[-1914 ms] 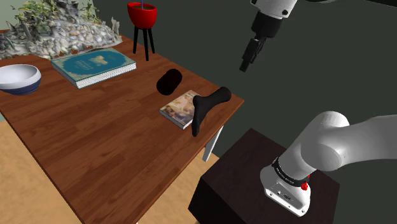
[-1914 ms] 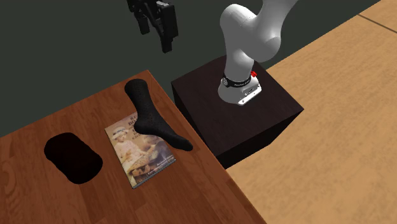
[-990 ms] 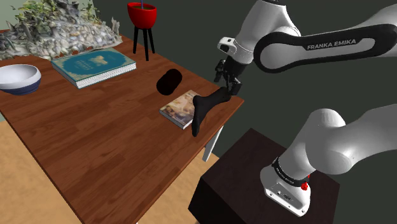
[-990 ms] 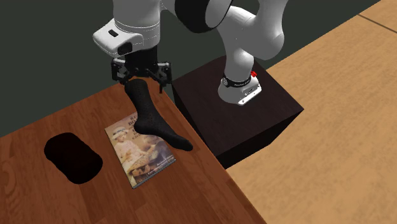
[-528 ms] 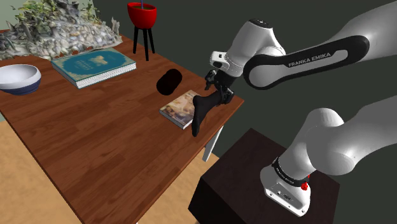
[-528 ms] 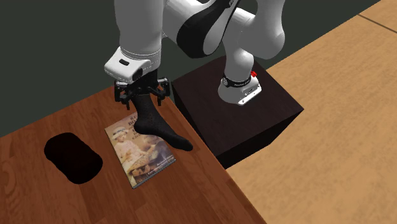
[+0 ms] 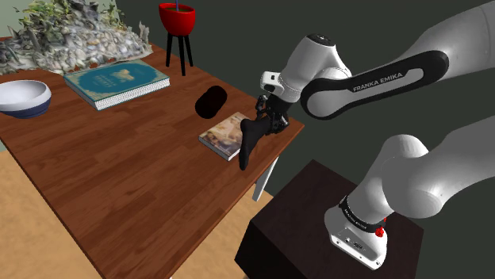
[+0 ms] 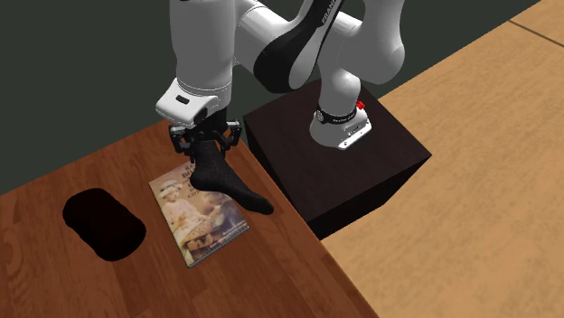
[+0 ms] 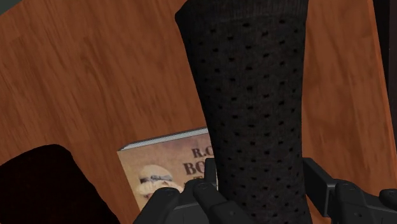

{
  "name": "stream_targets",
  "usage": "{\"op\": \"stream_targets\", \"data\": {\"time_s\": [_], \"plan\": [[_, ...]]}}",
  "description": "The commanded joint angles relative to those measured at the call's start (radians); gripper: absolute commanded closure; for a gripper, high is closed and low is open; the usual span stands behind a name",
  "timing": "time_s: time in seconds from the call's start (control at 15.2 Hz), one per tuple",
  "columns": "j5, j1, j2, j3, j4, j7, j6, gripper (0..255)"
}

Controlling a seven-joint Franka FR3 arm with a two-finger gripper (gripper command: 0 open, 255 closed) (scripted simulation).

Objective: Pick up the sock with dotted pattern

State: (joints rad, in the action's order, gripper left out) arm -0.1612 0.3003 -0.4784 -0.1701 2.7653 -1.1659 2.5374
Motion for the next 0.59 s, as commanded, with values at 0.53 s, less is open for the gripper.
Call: {"op": "stream_targets", "data": {"time_s": [0.53], "plan": [[0.002, 0.001, -0.018, 0.002, -0.013, -0.001, -0.032, 255]]}}
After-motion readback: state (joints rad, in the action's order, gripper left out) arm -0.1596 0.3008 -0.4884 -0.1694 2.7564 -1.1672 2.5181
